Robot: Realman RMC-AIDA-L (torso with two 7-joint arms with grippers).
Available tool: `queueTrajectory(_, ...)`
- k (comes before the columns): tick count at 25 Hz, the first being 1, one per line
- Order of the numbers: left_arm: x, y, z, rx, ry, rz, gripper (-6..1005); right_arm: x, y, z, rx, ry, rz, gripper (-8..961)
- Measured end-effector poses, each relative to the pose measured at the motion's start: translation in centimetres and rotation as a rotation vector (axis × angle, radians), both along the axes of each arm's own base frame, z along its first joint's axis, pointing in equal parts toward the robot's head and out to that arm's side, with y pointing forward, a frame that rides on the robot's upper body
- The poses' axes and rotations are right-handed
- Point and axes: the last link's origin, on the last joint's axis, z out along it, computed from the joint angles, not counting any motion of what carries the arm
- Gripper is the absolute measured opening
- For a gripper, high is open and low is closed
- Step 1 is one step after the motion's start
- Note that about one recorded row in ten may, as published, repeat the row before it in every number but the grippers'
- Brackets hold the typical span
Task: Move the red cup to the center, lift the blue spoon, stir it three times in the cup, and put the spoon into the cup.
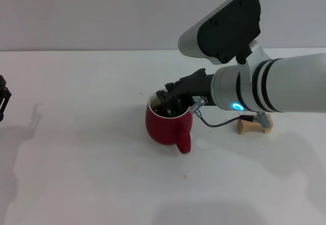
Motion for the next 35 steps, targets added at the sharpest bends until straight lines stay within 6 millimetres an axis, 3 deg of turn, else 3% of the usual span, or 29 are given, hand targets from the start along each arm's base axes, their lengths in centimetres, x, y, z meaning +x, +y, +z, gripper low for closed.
queueTrajectory(6,0.1,0.1,0.0,0.000,0.002,-0.004,846,-0.4,-0.1,0.8,0.039,0.023,0.032,276)
queueTrajectory(9,0.1,0.1,0.1,0.002,0.001,-0.003,846,-0.5,0.4,1.9,0.142,0.043,0.088,443)
queueTrajectory(15,0.0,0.2,0.2,0.007,-0.010,-0.001,846,1.7,0.4,4.8,0.510,0.153,0.289,443)
queueTrajectory(18,0.0,0.2,0.2,0.008,-0.011,0.000,846,4.3,-0.7,6.6,0.710,0.284,0.347,442)
queueTrajectory(25,-0.2,-0.1,0.3,0.010,-0.015,0.008,846,14.4,-6.1,8.7,1.074,0.442,0.212,442)
queueTrajectory(30,-0.3,-0.1,0.4,0.017,-0.033,0.010,846,21.2,-10.5,9.9,1.319,0.414,0.094,509)
queueTrajectory(35,-0.5,0.1,0.6,0.028,-0.048,0.018,846,24.7,-13.0,11.0,1.450,0.352,0.001,672)
